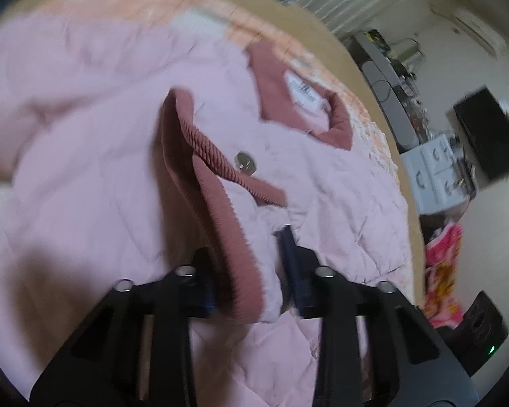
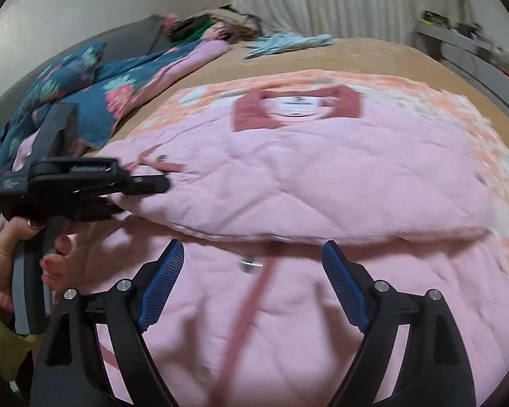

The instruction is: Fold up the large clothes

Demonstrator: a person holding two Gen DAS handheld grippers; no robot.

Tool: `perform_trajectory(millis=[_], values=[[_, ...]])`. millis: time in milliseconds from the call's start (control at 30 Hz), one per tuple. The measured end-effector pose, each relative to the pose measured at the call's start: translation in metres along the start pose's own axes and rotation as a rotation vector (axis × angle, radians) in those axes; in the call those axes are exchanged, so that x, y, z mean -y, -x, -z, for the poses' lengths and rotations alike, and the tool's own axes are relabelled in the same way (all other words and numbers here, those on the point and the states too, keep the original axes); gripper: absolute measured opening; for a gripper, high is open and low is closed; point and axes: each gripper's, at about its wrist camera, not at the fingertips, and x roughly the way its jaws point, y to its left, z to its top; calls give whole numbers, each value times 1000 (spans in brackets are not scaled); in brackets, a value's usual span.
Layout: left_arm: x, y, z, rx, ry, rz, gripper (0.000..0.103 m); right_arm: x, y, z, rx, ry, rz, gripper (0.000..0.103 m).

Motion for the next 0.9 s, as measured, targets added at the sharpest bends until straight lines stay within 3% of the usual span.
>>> perform_trajectory(millis=[233, 400, 600, 900], values=[[54, 62, -30, 188, -184, 15, 13, 64, 34, -2, 67, -150, 80, 83], [71, 78, -38, 257, -268, -11, 13, 93, 51, -6, 113, -229, 127, 83], [32, 41, -29, 199, -235, -135, 13, 121, 49, -16, 104, -307, 168, 85], [-13, 8, -12, 99, -180, -181, 13, 109, 10, -45, 22, -168, 198, 86]])
